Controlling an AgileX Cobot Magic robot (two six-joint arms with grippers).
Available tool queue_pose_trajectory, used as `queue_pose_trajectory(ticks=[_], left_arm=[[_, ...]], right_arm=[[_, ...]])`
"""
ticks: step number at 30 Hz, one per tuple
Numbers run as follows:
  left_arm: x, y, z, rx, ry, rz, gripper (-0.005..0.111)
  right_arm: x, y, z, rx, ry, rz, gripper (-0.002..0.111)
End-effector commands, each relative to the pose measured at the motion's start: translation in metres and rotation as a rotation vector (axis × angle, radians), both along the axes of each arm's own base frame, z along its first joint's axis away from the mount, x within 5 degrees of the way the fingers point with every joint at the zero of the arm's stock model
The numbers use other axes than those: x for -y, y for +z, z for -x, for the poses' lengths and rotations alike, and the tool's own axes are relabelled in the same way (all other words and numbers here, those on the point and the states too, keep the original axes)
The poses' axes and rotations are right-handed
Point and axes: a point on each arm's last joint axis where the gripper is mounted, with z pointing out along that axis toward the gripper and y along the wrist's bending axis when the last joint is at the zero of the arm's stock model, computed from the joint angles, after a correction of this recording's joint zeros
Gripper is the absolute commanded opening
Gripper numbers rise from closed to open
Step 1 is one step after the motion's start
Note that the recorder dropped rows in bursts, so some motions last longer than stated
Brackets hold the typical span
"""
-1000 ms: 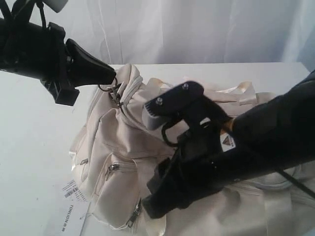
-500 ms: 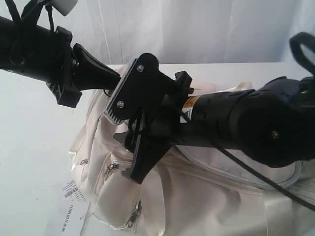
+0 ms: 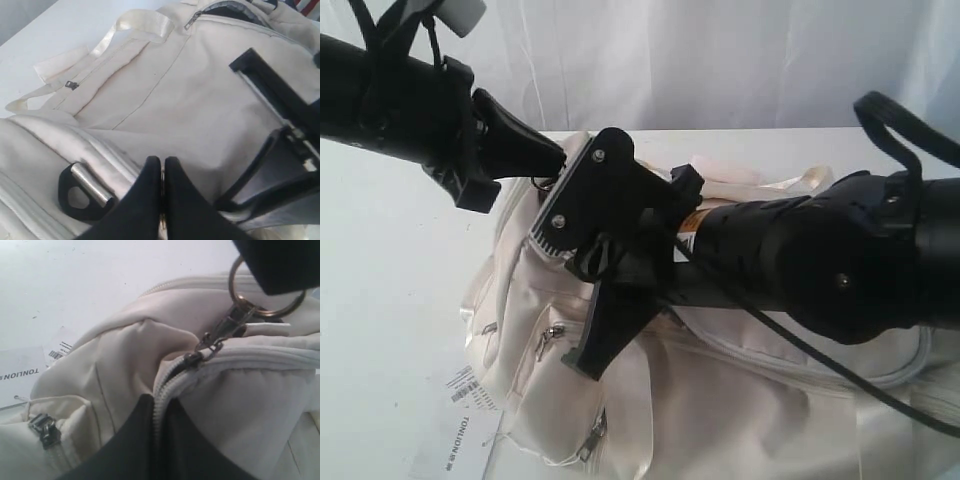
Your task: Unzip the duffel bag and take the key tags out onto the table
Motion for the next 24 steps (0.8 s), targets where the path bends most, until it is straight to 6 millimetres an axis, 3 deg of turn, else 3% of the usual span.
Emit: queue_pose_trajectory(ticks=[1, 7, 20, 24], left_arm=[[0.003, -0.008, -0.018, 0.021, 0.062, 0.012, 0.0], [0.015, -0.008, -0.04, 0.033, 0.027, 0.061, 0.0], [0.036, -0.006, -0.128, 0.212, 0.152, 0.04, 0.0], [0.04, -0.016, -0.154, 0.236, 0.214, 0.031, 0.0]], right_arm=[[0.005, -0.002, 0.002, -0.073, -0.021, 0.028, 0.0], [0.005, -0.003, 0.003, -0.092, -0.024, 0.041, 0.0], [0.006, -0.005, 0.004, -0.122, -0.029, 0.049, 0.0], [0.006, -0.005, 0.004, -0.124, -0.028, 0.05, 0.0]])
